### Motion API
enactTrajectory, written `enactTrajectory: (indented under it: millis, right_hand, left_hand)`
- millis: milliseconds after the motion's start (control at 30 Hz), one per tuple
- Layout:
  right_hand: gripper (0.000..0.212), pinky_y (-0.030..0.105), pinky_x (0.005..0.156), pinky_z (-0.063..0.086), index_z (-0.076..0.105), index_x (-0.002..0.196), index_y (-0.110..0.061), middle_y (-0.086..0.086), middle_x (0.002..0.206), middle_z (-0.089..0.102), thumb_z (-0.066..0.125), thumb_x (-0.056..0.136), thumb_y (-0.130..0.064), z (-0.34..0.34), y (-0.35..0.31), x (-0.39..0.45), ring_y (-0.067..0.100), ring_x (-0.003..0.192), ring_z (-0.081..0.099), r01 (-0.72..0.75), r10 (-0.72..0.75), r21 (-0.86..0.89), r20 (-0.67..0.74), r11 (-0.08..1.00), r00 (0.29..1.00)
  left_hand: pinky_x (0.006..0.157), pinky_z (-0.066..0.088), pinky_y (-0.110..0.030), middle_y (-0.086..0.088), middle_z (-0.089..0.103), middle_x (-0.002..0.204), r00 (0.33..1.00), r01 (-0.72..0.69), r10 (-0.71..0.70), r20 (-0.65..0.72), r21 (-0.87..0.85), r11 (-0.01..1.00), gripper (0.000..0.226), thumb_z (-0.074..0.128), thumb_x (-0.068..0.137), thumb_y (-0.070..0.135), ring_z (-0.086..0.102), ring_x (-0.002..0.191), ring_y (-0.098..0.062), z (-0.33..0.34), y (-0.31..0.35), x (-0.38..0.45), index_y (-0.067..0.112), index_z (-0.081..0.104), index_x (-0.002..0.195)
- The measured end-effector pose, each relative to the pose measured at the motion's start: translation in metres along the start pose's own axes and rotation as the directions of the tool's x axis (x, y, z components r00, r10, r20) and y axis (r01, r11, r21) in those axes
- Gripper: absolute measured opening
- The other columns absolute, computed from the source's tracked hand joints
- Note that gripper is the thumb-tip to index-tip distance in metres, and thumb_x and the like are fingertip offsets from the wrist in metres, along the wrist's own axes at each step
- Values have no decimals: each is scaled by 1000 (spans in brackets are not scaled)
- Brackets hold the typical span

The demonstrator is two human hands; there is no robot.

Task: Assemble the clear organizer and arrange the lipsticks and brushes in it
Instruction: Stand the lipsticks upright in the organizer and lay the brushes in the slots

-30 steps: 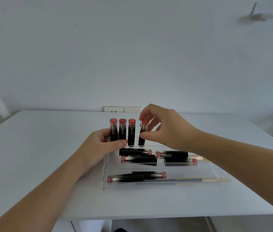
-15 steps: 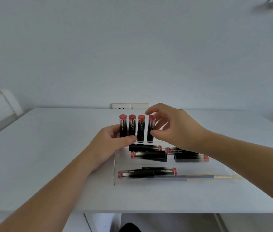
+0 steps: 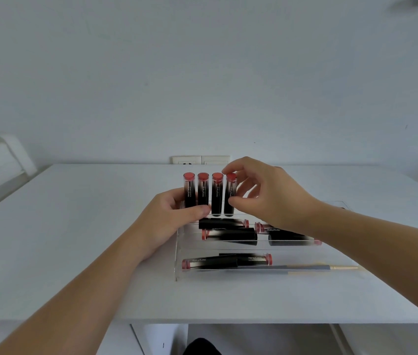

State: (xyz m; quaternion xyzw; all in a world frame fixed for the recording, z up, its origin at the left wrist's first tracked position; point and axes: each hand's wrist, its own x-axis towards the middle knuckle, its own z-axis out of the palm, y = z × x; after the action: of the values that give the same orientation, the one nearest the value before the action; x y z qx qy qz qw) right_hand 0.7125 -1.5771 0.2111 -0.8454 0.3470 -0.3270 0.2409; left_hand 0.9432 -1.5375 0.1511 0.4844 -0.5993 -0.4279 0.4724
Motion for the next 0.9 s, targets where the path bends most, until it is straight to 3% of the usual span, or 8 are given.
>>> enactTrajectory:
  millis: [467,667,800,900]
  right_hand:
    - [50,18,76,54,57,121,-37,-11,93,69,76,80,-17,-1,5,0,2,84,69,-4,4,-4,24,1000,1000]
    - [26,16,70,51,59,98,-33,-12,87,71,76,81,-22,-30,1,-6,3,77,66,-28,26,-42,-37,999,999]
    - [16,10,63,45,67,87,-36,-18,83,68,78,77,-40,-41,-5,-25,0,73,61,-19,34,-138,108,990,994]
    - [28,14,66,43,67,99,-41,-21,90,62,69,77,-57,-31,-10,-34,1,86,58,73,4,-324,232,943,973]
  left_hand:
    - [98,52,-39,5,79,111,1000,-21,21,6,4,1000,36,81,75,45,74,106,-15,0,-1,1,38,78,110]
    - [101,50,-38,6,79,112,1000,-23,23,17,14,1000,36,80,76,46,74,107,-13,-1,-2,2,38,77,111]
    - [101,50,-38,6,78,113,1000,-23,23,10,13,1000,39,81,74,48,74,107,-14,0,0,0,38,77,112]
    - [99,51,-38,5,79,112,1000,-19,19,-2,0,1000,40,82,73,49,74,106,-14,1,1,-1,38,77,112]
